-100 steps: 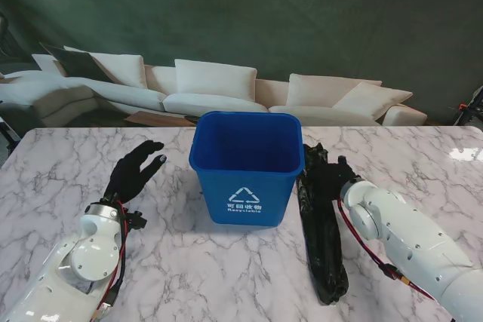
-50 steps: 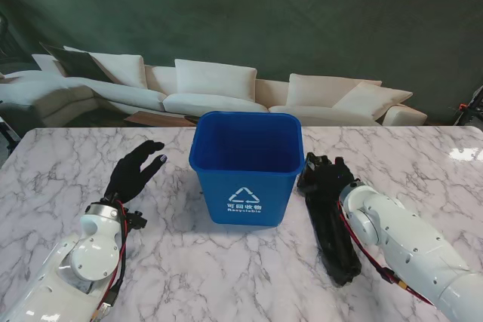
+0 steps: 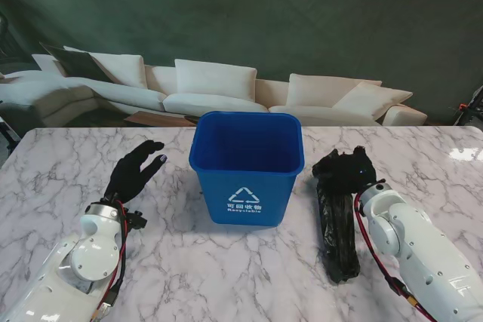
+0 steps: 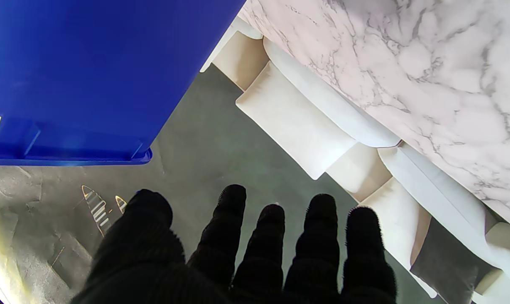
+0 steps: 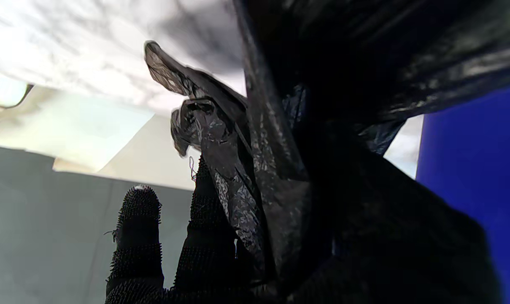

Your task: Fit the garbage bag over the bin

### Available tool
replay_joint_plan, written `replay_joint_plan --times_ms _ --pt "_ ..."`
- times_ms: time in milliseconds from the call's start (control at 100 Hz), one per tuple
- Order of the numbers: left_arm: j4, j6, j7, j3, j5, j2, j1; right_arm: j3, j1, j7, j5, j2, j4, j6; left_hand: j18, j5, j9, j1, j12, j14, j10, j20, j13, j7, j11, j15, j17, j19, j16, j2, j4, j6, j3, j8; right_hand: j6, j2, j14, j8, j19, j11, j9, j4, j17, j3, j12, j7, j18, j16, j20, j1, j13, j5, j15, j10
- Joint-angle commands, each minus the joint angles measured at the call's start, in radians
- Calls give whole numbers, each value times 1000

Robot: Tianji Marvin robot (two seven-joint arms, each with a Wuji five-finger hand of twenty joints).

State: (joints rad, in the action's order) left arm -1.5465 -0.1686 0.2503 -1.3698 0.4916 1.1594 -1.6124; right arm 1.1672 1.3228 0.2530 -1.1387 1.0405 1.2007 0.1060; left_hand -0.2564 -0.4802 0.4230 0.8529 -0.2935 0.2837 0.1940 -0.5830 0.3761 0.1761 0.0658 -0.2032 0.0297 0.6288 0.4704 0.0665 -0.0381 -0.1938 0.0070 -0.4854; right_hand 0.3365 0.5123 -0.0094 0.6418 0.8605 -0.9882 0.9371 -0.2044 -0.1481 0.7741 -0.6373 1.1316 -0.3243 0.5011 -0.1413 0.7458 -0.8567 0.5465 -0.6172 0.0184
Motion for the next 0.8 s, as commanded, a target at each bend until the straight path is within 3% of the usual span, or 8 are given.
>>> replay_joint_plan --times_ms 0,110,350,540,790 --pt "-2 -3 -12 2 1 1 0 23 16 -2 -11 -8 45 10 -3 -17 1 7 -12 -30 -14 -19 2 5 14 -1 -10 -33 14 49 23 4 -29 -9 64 -34 -5 22 56 -76 31 3 -30 41 13 30 -16 20 -37 50 -36 13 -38 -21" --pt "-3 -2 -10 1 -1 1 -1 105 61 7 -57 -11 119 43 -4 -17 0 7 -12 -29 -13 -19 2 5 14 -1 -11 -33 14 48 23 4 -29 -9 59 -34 5 38 160 -101 39 -2 -103 54 15 32 22 36 -115 53 -48 13 -81 -34" --pt "-2 -3 -2 -3 -1 3 -2 256 109 108 -121 -11 222 103 -5 -16 -3 8 -11 -29 -14 -20 2 5 13 -2 -11 -32 15 48 23 5 -29 -9 21 -37 15 33 192 -110 58 -10 -144 72 13 43 91 54 -140 59 -76 8 -119 -57" --pt "-3 -5 2 -8 0 3 -5 357 109 175 -130 -5 293 175 -6 -20 0 9 -12 -28 -14 -20 3 7 14 -3 -10 -32 15 48 22 2 -29 -9 18 -53 11 37 201 -123 46 -12 -141 71 21 58 83 58 -150 63 -68 -17 -130 -61" --pt "-3 -5 -1 -8 1 3 -5 455 55 180 -127 -5 377 307 -6 -20 0 7 -11 -28 -14 -20 4 7 14 -3 -11 -32 15 48 23 2 -30 -9 39 -57 5 39 219 -140 45 -12 -165 67 27 70 93 60 -162 64 -70 -20 -144 -57"
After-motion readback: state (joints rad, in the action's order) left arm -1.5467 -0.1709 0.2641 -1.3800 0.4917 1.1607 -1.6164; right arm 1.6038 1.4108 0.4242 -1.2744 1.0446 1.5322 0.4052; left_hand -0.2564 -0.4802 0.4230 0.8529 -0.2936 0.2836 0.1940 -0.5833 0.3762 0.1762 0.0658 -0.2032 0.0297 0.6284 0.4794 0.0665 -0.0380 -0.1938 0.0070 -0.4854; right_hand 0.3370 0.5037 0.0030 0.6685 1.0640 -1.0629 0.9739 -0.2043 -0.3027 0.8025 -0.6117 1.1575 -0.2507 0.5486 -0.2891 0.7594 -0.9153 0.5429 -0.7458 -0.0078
